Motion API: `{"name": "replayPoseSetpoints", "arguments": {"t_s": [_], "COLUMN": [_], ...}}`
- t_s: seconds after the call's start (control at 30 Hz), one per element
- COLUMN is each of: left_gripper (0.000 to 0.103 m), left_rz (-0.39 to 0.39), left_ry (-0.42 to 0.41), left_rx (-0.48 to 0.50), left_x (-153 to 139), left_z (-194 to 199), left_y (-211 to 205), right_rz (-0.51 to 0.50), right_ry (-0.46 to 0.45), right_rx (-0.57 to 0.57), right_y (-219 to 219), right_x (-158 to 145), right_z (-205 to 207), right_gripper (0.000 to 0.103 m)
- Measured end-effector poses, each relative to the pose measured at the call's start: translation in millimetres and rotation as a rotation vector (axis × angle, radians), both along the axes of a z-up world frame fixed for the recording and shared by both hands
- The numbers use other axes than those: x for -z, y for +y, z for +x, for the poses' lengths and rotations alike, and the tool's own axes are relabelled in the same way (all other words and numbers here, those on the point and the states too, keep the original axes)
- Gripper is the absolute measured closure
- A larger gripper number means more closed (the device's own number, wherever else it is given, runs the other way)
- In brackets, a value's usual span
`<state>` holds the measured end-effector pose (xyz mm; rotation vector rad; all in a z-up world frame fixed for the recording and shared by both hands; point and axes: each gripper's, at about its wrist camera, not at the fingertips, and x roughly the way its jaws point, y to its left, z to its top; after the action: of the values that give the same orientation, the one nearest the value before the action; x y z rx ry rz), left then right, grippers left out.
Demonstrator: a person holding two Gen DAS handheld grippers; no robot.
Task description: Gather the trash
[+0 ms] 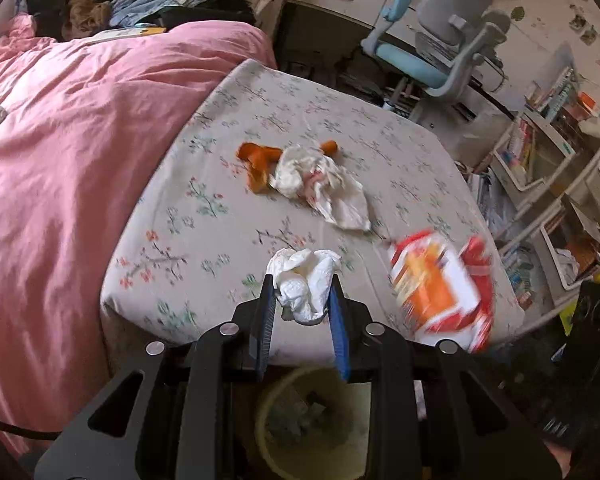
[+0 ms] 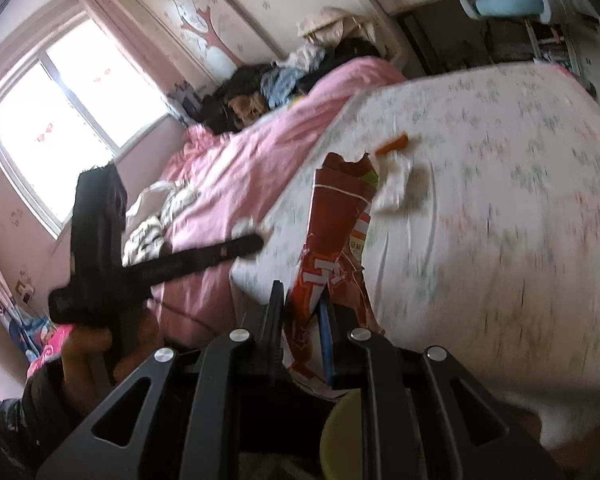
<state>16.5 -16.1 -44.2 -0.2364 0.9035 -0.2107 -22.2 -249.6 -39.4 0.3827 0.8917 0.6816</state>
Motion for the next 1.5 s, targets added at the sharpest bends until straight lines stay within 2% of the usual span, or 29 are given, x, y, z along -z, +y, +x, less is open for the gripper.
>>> {"name": "replayPoseSetpoints", "arguments": {"t_s": [0.17, 0.27, 0.3, 0.33, 0.5, 0.7, 0.93, 1.03, 1.1, 1.2, 1.37, 1.5], "left_gripper": [0.079, 0.079, 0.079, 0.079, 0.079, 0.078, 0.077, 0.065, 0.048, 0.038, 0.032, 0.027], "left_rz": [-0.012, -0.007, -0.006, -0.006, -0.005, 0.021, 0.055, 0.071, 0.090, 0.141, 0.148, 0.142], "left_ry": [0.003, 0.004, 0.004, 0.005, 0.026, 0.057, 0.122, 0.165, 0.184, 0.148, 0.113, 0.076], "left_rx": [0.032, 0.050, 0.055, 0.058, 0.076, 0.123, 0.196, 0.229, 0.246, 0.234, 0.173, 0.067], "left_x": [3.3, 5.2, 5.8, 6.3, 12.8, 24.3, 40.8, 49.0, 53.5, 50.4, 44.1, 36.4], "left_z": [-12.4, -19.7, -21.9, -23.6, -33.3, -46.5, -57.5, -58.2, -59.2, -62.8, -62.1, -59.2], "left_y": [-6.6, -11.6, -12.8, -13.7, -18.2, -32.5, -51.0, -58.5, -63.3, -66.4, -56.7, -39.3], "right_rz": [-0.057, -0.076, -0.081, -0.084, -0.063, -0.025, -0.003, 0.000, 0.000, -0.002, -0.004, -0.013], "right_ry": [0.165, 0.218, 0.225, 0.220, 0.172, 0.084, 0.017, 0.002, -0.002, -0.003, -0.001, -0.005], "right_rx": [-0.003, 0.019, 0.033, 0.050, 0.136, 0.242, 0.305, 0.318, 0.324, 0.328, 0.327, 0.324], "right_y": [3.9, 1.7, -0.1, -1.9, -15.2, -30.8, -45.4, -48.4, -48.8, -49.1, -49.0, -47.6], "right_x": [32.6, 42.9, 43.8, 42.7, 36.4, 24.8, 13.3, 10.3, 9.7, 9.2, 9.4, 9.8], "right_z": [-26.3, -30.1, -29.6, -30.0, -30.4, -38.1, -39.1, -40.4, -39.8, -39.7, -39.8, -39.4], "right_gripper": [0.086, 0.081, 0.073, 0.063, 0.052, 0.045, 0.044, 0.041, 0.039, 0.038, 0.037, 0.037]}}
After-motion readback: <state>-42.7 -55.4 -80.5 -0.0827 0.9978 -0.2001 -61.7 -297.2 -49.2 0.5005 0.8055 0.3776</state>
